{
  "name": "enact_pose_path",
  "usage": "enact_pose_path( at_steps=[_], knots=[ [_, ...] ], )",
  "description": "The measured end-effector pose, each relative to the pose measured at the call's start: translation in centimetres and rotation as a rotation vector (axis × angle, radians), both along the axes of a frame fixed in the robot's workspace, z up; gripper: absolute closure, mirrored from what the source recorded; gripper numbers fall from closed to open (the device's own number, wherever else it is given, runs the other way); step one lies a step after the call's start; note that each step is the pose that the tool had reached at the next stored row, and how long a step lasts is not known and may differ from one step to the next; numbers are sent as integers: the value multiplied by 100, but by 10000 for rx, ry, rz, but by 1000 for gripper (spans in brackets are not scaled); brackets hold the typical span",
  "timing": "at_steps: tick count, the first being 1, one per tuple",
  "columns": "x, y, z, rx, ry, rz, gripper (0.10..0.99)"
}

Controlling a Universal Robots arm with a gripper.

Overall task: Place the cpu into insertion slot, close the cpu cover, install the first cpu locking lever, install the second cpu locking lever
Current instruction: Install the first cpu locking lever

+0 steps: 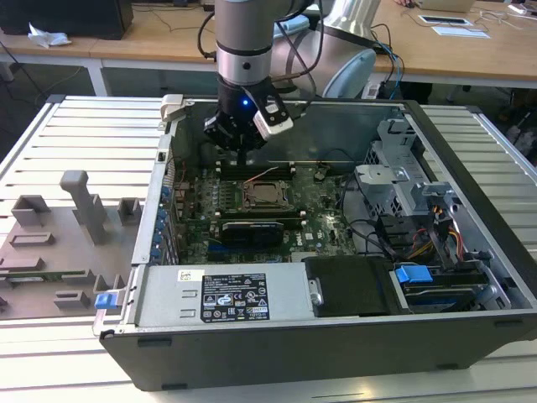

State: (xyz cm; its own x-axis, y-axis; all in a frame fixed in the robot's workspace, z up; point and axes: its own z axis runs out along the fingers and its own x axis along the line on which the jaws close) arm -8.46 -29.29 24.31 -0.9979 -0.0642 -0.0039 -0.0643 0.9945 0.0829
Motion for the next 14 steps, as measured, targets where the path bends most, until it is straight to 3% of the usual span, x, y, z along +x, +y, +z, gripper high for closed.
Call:
enact_pose_path(
  at_steps=[7, 14],
  knots=[
    [98, -2, -109, 113, 36, 0, 980],
    [307, 0, -191, 127, 172, -2, 980]
  ],
)
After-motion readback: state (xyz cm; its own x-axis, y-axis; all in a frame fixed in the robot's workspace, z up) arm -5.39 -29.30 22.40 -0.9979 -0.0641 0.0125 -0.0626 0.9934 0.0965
